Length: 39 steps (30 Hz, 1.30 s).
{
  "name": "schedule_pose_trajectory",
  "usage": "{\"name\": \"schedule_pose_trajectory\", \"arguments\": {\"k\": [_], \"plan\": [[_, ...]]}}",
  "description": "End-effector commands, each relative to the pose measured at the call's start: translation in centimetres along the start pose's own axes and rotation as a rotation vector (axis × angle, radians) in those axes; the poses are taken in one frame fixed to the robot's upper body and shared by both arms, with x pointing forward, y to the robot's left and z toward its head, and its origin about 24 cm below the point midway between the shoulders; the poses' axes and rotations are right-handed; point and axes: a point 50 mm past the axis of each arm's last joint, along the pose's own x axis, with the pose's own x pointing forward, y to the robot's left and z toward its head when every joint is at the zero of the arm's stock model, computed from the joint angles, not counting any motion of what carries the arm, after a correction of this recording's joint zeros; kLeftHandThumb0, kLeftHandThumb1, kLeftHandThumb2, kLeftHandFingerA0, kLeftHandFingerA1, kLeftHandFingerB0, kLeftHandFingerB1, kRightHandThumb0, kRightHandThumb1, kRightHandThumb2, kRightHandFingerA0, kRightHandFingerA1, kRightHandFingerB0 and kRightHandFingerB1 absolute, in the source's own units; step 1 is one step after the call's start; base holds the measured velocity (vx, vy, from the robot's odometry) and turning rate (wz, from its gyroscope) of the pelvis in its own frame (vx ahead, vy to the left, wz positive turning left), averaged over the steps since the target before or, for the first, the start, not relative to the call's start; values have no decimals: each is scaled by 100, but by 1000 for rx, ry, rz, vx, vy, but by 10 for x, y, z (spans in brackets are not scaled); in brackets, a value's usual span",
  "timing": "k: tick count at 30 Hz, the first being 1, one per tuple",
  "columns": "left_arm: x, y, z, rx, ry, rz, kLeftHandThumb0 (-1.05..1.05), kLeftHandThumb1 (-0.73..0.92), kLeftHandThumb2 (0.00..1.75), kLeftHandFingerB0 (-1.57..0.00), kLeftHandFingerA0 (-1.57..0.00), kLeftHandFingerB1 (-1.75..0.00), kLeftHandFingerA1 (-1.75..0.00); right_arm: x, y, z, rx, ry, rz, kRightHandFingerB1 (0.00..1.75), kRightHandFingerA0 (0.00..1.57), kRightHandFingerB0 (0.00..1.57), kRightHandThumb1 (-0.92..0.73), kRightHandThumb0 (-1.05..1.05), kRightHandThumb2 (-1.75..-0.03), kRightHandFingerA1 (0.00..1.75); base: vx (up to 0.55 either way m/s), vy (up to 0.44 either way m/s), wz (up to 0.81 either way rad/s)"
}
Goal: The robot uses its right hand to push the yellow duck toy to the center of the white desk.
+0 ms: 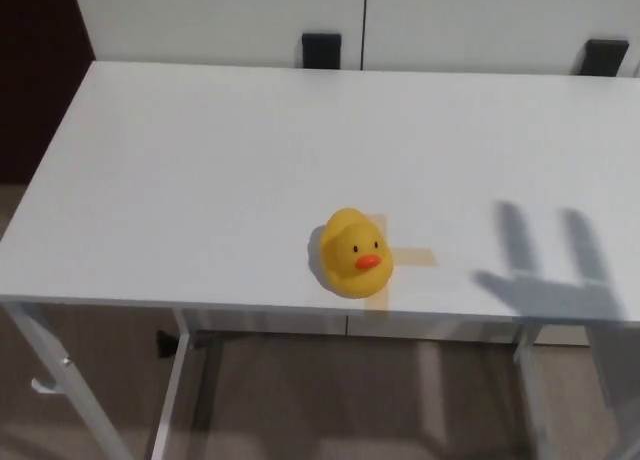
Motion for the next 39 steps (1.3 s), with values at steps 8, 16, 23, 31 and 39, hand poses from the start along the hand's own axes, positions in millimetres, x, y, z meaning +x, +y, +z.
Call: {"name": "schedule_pose_trajectory", "arguments": {"k": [8,16,23,31,39], "plan": [[-1,14,-4,-23,-11,45,-15,72,61,-89,-83,-56,-71,-155,-96,-202,-211,684,35,55,61,3,-45,-33,-111,87,0,0,0],[-2,17,-7,10,-12,46,-17,71,61,-85,-80,-54,-64,-229,-68,-221,3,986,430,53,114,94,-25,-20,-119,56,0,0,0],[-2,21,-7,0,-12,56,-18,68,61,-86,-82,-55,-58,-232,-57,-219,81,988,537,56,112,94,-21,-18,-130,57,0,0,0],[-2,19,-7,-3,-8,51,-16,70,61,-85,-82,-54,-63,-234,-60,-222,131,1039,542,55,106,83,-27,-18,-118,55,0,0,0],[-2,20,-5,-5,-16,55,-19,66,60,-87,-79,-55,-72,-232,-60,-222,120,1038,540,54,105,79,-34,-23,-108,53,0,0,0]]}}
